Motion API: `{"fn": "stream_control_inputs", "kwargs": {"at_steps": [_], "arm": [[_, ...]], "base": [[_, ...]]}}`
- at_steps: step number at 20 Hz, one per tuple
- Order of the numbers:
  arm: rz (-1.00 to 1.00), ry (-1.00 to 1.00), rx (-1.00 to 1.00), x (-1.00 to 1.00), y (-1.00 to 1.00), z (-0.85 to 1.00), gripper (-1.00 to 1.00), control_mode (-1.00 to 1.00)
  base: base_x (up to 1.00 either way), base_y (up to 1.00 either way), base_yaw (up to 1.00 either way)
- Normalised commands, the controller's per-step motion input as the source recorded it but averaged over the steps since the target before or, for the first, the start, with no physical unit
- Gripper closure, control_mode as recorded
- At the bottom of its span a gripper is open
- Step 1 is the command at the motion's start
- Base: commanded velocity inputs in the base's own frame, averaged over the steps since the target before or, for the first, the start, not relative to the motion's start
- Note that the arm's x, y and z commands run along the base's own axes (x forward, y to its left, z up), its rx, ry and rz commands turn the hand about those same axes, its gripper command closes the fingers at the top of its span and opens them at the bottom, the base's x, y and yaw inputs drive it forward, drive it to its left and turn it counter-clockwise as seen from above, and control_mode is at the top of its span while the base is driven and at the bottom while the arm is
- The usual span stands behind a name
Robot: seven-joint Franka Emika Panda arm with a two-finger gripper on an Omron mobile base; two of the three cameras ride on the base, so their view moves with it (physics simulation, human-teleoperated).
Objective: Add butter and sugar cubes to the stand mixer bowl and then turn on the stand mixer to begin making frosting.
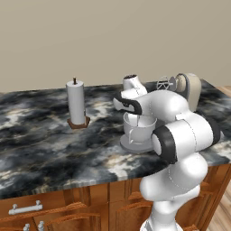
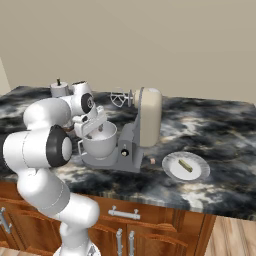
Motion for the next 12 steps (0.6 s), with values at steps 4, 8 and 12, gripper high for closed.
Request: {"fn": "stream_control_inputs", "kwargs": {"at_steps": [4, 8, 12], "arm": [[-0.03, 0.0, 0.0, 0.0, 0.0, 0.04, -1.0, -1.0], [0.0, -0.05, 0.0, -0.1, 0.03, 0.46, -1.0, -1.0], [0.0, -0.09, 0.01, -0.33, 0.14, 0.85, -1.0, -1.0]], "base": [[0.0, 0.0, 0.0], [0.0, 0.0, 0.0], [0.0, 0.0, 0.0]]}}
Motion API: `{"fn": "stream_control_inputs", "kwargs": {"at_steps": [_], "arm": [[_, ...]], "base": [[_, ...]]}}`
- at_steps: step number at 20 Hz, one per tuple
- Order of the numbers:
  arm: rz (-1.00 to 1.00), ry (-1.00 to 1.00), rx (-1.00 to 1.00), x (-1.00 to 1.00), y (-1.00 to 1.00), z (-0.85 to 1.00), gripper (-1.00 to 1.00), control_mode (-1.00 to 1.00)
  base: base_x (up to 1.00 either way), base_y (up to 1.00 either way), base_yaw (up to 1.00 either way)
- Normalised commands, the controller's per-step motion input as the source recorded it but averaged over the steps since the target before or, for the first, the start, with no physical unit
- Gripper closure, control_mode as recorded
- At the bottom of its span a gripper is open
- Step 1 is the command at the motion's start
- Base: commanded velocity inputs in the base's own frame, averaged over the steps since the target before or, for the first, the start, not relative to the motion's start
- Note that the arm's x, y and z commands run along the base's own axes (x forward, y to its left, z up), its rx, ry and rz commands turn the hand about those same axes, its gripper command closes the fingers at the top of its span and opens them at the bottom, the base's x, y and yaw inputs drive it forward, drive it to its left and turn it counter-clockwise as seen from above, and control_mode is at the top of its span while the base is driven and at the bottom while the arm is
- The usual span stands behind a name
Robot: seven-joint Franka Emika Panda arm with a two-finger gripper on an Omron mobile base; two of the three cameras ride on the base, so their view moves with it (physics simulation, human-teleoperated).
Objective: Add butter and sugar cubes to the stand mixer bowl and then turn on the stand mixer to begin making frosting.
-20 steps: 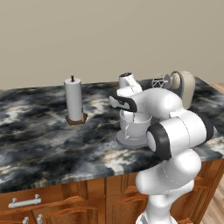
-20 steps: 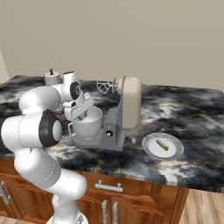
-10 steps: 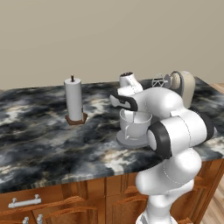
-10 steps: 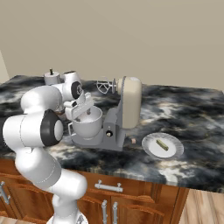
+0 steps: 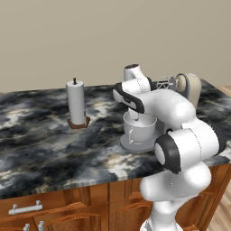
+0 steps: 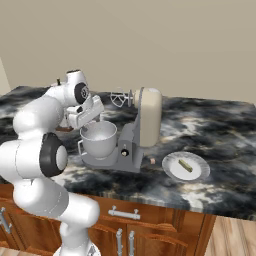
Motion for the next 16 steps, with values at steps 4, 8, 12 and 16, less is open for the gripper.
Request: {"fn": "stream_control_inputs", "kwargs": {"at_steps": [4, 8, 12, 16], "arm": [[0.0, -0.04, 0.0, -0.36, 0.06, 0.88, -1.0, -1.0], [0.09, 0.0, 0.0, -0.62, 0.0, 0.77, -1.0, -1.0], [0.2, 0.02, 0.0, -0.89, -0.13, 0.58, -1.0, -1.0], [0.35, 0.03, 0.0, -0.94, -0.29, 0.28, -1.0, -1.0]], "base": [[0.0, 0.0, 0.0], [0.0, 0.0, 0.0], [0.0, 0.0, 0.0], [0.0, 0.0, 0.0]]}}
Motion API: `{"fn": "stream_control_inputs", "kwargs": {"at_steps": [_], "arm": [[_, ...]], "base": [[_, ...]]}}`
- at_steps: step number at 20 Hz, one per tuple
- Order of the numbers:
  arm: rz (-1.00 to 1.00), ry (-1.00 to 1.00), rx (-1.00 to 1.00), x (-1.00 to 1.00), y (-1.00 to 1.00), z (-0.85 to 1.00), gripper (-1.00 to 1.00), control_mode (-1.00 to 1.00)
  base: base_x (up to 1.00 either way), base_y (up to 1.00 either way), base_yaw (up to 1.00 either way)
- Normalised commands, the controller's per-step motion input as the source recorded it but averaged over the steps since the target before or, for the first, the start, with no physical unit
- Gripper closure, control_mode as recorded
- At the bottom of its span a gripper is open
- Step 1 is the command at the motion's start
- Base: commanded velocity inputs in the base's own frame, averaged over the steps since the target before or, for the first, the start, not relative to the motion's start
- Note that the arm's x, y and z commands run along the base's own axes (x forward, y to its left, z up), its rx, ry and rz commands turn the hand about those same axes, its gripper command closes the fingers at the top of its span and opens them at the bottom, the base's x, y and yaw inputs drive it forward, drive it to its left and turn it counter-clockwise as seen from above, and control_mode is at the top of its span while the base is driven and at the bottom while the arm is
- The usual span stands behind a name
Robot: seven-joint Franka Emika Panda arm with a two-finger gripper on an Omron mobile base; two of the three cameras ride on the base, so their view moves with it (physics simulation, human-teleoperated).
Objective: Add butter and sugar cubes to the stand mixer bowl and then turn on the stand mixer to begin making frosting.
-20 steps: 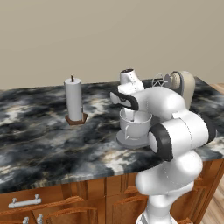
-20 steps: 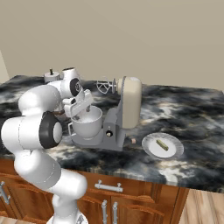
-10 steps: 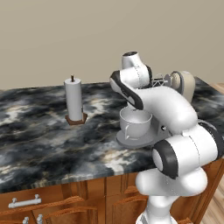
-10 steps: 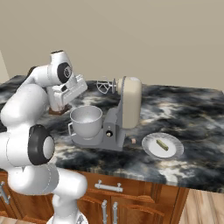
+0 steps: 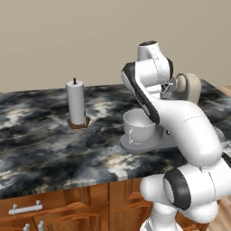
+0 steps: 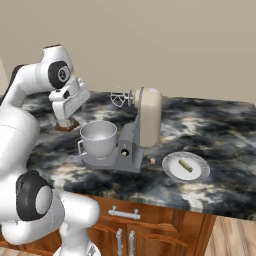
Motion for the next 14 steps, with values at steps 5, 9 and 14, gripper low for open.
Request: {"fn": "stream_control_inputs", "kwargs": {"at_steps": [5, 9, 14], "arm": [[0.49, 0.04, 0.0, -0.88, -0.47, 0.1, -1.0, -1.0], [0.57, 0.03, 0.0, -0.88, -0.56, 0.0, -1.0, -1.0], [0.62, 0.07, 0.0, -0.73, -0.43, 0.0, -1.0, -1.0]], "base": [[0.0, 0.0, 0.0], [0.0, 0.0, 0.0], [0.0, 0.0, 0.0]]}}
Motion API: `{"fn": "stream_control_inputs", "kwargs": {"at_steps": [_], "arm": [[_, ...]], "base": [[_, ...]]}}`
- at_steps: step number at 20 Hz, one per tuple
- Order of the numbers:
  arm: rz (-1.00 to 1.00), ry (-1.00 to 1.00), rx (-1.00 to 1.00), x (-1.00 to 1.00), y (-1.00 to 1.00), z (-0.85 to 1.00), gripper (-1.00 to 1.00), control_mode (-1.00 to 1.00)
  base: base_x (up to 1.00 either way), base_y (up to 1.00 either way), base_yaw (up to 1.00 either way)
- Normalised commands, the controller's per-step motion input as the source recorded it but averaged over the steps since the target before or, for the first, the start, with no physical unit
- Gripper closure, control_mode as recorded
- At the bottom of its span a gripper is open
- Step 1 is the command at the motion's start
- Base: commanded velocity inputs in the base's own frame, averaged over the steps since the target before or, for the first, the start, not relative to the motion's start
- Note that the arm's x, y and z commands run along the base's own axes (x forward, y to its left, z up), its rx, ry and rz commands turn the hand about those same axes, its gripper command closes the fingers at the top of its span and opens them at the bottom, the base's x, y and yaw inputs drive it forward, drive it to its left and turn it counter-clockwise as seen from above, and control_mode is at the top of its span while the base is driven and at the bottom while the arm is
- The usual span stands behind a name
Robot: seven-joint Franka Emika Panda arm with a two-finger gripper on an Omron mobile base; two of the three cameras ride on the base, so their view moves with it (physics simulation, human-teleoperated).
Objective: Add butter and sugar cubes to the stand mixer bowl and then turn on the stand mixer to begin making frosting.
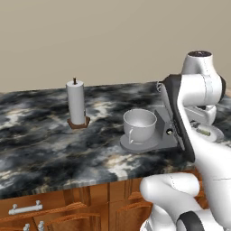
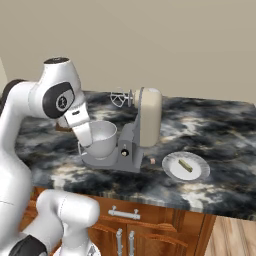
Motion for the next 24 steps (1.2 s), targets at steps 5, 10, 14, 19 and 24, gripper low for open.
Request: {"fn": "stream_control_inputs", "kwargs": {"at_steps": [5, 10, 14, 19, 24], "arm": [[0.65, 0.02, 0.0, -0.51, -0.51, 0.0, -1.0, -1.0], [0.69, 0.0, 0.0, -0.18, -0.53, 0.0, -1.0, -1.0], [0.68, -0.02, 0.03, -0.01, -0.42, 0.0, -1.0, -1.0], [0.63, -0.14, 0.11, 0.0, -0.29, 0.0, -1.0, -1.0], [0.56, -0.15, 0.11, 0.0, -0.17, -0.06, -1.0, -1.0]], "base": [[0.0, 0.0, 0.0], [0.0, 0.0, 0.0], [0.0, 0.0, 0.0], [0.0, 0.0, 0.0], [0.0, 0.0, 0.0]]}}
